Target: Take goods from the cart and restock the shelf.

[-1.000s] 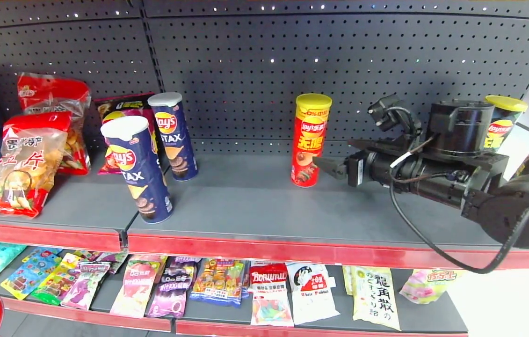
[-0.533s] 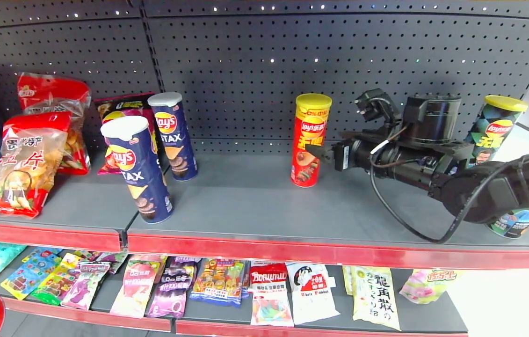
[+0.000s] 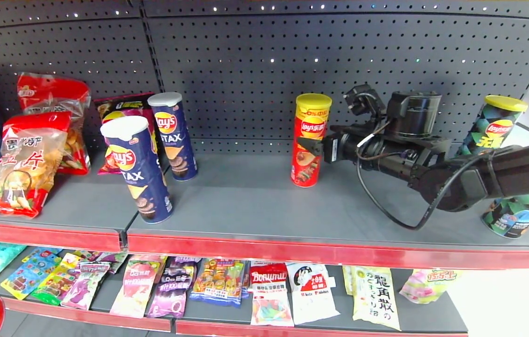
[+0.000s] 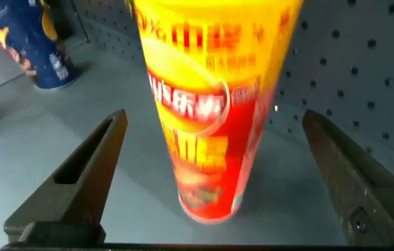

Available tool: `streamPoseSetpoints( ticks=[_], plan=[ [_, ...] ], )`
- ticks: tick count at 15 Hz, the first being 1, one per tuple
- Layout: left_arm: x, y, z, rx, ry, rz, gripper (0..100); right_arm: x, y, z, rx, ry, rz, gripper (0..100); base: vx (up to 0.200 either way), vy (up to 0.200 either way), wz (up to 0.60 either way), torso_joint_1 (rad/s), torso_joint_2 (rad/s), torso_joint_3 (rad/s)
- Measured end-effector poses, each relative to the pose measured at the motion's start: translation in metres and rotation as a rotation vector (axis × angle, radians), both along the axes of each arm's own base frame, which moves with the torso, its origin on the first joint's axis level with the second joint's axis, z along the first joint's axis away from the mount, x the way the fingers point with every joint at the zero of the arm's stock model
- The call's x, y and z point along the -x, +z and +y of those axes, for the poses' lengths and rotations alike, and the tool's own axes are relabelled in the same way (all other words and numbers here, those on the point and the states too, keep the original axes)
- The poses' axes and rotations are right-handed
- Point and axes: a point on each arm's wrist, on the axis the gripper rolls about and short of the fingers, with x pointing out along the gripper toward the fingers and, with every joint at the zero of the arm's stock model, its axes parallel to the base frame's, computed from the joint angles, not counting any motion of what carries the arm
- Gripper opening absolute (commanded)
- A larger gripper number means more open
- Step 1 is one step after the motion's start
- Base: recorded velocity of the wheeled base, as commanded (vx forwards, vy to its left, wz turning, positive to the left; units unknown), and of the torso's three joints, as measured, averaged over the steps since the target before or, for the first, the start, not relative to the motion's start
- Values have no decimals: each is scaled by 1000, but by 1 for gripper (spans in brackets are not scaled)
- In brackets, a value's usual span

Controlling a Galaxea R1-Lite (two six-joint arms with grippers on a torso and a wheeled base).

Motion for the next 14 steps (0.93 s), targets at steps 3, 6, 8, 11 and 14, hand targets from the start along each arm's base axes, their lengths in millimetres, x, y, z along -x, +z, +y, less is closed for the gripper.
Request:
streamPoseSetpoints(
  ticks=[3, 6, 8, 11, 14],
  plan=[
    [0, 0, 0, 0, 1, 3, 0, -11, 1, 5, -8, -3, -20, 100, 0, 0, 0, 0, 0, 0],
    [0, 0, 0, 0, 0, 4, 0, -18, 4, 14, -17, 7, -42, 100, 0, 0, 0, 0, 0, 0],
    [-1, -1, 0, 0, 0, 8, 0, -23, 3, 17, -20, 4, -48, 100, 0, 0, 0, 0, 0, 0],
    [0, -1, 0, 1, 0, 12, 0, -29, -3, 19, -16, -7, -44, 0, 0, 0, 0, 0, 0, 0],
    [-1, -1, 0, 1, 0, 13, 0, -32, -8, 21, -12, -11, -36, 0, 0, 0, 0, 0, 0, 0]
  ],
)
